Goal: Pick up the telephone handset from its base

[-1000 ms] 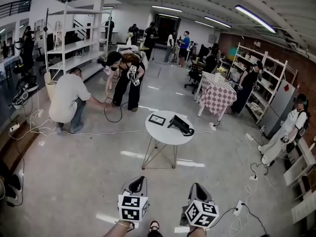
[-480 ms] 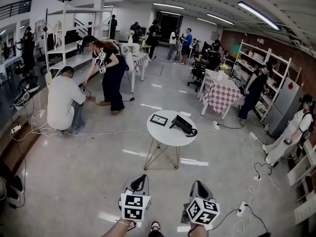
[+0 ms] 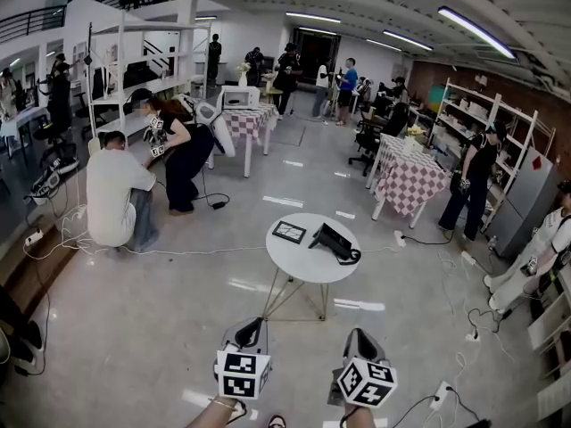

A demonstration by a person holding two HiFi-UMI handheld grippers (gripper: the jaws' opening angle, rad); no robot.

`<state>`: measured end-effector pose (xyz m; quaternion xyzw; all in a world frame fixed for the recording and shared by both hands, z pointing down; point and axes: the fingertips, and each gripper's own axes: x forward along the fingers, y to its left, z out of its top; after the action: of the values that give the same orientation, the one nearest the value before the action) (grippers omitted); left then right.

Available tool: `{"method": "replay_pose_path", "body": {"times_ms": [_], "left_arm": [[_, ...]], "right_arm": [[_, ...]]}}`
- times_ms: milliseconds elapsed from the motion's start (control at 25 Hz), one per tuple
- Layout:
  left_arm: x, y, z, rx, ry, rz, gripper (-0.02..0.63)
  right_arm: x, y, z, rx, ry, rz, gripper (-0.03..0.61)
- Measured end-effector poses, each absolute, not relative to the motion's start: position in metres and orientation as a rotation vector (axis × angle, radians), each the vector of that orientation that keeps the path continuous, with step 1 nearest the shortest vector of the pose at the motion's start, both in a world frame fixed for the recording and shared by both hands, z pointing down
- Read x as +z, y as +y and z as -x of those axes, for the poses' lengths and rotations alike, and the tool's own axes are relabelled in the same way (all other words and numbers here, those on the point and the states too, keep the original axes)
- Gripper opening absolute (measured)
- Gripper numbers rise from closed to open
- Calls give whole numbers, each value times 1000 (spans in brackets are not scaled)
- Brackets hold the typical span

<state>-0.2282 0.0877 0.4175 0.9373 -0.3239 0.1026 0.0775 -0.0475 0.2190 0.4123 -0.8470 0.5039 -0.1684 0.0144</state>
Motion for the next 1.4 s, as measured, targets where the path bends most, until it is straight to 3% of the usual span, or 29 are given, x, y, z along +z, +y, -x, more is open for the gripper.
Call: {"method": "replay_pose_path", "body": {"times_ms": [1400], "left_arm": [[438,12,91,392,-1025,-2786,9]], "right_arm": [[438,137,-107,-602,1573,2565,25]]}}
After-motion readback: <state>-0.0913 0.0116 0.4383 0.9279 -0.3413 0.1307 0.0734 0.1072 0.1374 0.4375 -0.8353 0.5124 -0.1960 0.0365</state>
